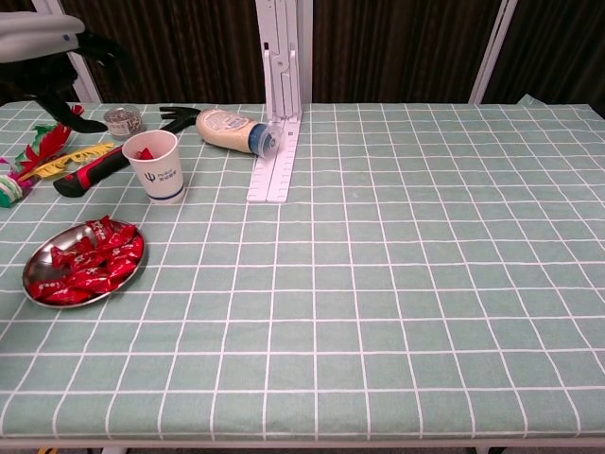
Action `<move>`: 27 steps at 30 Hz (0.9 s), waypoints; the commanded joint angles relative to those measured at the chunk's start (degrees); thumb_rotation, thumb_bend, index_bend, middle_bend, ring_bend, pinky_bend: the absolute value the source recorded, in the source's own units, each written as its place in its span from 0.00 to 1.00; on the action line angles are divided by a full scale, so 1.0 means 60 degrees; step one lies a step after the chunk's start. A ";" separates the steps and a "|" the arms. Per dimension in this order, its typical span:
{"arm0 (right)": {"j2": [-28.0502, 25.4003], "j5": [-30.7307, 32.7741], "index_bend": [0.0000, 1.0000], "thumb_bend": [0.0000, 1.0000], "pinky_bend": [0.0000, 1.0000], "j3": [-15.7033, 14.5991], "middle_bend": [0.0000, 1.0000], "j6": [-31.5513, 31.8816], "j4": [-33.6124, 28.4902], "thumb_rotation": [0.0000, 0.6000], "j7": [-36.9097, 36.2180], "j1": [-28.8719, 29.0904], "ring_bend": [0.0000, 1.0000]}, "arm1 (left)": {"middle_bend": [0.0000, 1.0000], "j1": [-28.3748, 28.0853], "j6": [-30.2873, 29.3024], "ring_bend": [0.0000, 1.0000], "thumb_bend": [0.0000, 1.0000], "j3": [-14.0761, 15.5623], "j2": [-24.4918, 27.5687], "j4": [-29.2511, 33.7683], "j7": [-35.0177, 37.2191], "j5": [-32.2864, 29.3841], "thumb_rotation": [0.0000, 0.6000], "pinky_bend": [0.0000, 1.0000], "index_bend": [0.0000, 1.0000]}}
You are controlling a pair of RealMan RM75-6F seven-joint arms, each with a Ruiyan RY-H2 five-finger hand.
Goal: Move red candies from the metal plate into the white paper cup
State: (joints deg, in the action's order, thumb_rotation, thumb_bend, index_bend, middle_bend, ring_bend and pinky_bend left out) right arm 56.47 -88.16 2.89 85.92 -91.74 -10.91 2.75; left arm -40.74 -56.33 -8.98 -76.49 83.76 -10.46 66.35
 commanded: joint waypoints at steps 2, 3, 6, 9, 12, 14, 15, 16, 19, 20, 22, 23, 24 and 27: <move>0.0000 -0.0022 0.08 0.09 0.29 0.0006 0.19 0.0002 -0.0001 1.00 -0.0003 0.0018 0.03 | 0.53 0.1038 -0.1259 0.91 0.23 0.0768 0.0445 0.0757 0.0401 0.1279 1.00 1.00 0.46; -0.0001 -0.0027 0.08 0.09 0.29 0.0009 0.19 0.0003 -0.0011 1.00 0.0004 0.0023 0.03 | 0.54 0.1128 -0.1307 0.91 0.23 0.0922 0.0465 0.0819 0.0423 0.1469 1.00 1.00 0.48; -0.0005 -0.0055 0.08 0.09 0.29 -0.0007 0.19 0.0014 -0.0044 1.00 0.0034 0.0019 0.03 | 0.54 0.1326 -0.1292 0.91 0.23 0.1369 0.0459 0.0994 0.0392 0.1944 1.00 1.00 0.49; 0.0000 -0.0085 0.08 0.09 0.29 -0.0038 0.19 0.0040 -0.0063 1.00 0.0076 -0.0005 0.03 | 0.54 0.1406 -0.1210 0.91 0.23 0.1667 0.0366 0.1147 0.0264 0.2320 1.00 1.00 0.49; -0.0015 -0.0110 0.08 0.09 0.29 -0.0040 0.19 0.0047 -0.0107 1.00 0.0127 0.0004 0.03 | 0.54 0.1448 -0.1174 0.91 0.23 0.1892 0.0214 0.1287 0.0105 0.2714 1.00 1.00 0.48; -0.0037 -0.0099 0.08 0.09 0.29 -0.0025 0.19 0.0040 -0.0153 1.00 0.0165 0.0018 0.03 | 0.54 0.1441 -0.1005 0.91 0.23 0.2024 0.0094 0.1331 -0.0024 0.2837 1.00 1.00 0.48; -0.0047 -0.0091 0.08 0.09 0.29 -0.0020 0.19 0.0036 -0.0173 1.00 0.0180 0.0021 0.03 | 0.53 0.1439 -0.0929 0.91 0.23 0.2058 0.0026 0.1329 -0.0045 0.2850 1.00 1.00 0.48; -0.0054 -0.0083 0.08 0.09 0.29 -0.0019 0.19 0.0032 -0.0188 1.00 0.0193 0.0022 0.03 | 0.53 0.1436 -0.0845 0.91 0.23 0.2081 -0.0052 0.1302 -0.0057 0.2839 1.00 1.00 0.48; -0.0071 -0.0061 0.08 0.09 0.29 -0.0025 0.19 0.0009 -0.0220 1.00 0.0227 0.0023 0.03 | 0.53 0.1447 -0.0645 0.91 0.23 0.2111 -0.0291 0.1142 -0.0129 0.2759 1.00 1.00 0.47; -0.0074 -0.0059 0.08 0.09 0.29 -0.0031 0.19 0.0010 -0.0223 1.00 0.0235 0.0017 0.03 | 0.53 0.1461 -0.0628 0.91 0.23 0.2115 -0.0394 0.1029 -0.0210 0.2765 1.00 1.00 0.47; -0.0076 -0.0067 0.08 0.09 0.29 -0.0037 0.19 0.0020 -0.0229 1.00 0.0244 0.0011 0.03 | 0.53 0.1475 -0.0564 0.91 0.23 0.2120 -0.0552 0.0843 -0.0289 0.2742 1.00 1.00 0.47; -0.0079 -0.0072 0.08 0.09 0.30 -0.0034 0.19 0.0021 -0.0238 1.00 0.0251 0.0017 0.03 | 0.53 0.1476 -0.0480 0.91 0.23 0.2126 -0.0651 0.0702 -0.0321 0.2696 1.00 1.00 0.47; -0.0081 -0.0074 0.08 0.09 0.30 -0.0031 0.19 0.0018 -0.0246 1.00 0.0255 0.0022 0.03 | 0.53 0.1476 -0.0427 0.91 0.23 0.2130 -0.0717 0.0595 -0.0371 0.2670 1.00 1.00 0.47; -0.0091 -0.0052 0.08 0.09 0.30 -0.0019 0.19 -0.0012 -0.0279 1.00 0.0282 0.0041 0.03 | 0.53 0.1510 -0.0327 0.91 0.23 0.2125 -0.0961 0.0260 -0.0413 0.2599 1.00 1.00 0.47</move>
State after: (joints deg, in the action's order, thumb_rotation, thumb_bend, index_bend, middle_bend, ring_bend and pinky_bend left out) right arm 55.93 -88.48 2.77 85.86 -93.41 -9.22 2.99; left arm -31.81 -58.76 3.75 -81.60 86.04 -12.73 82.29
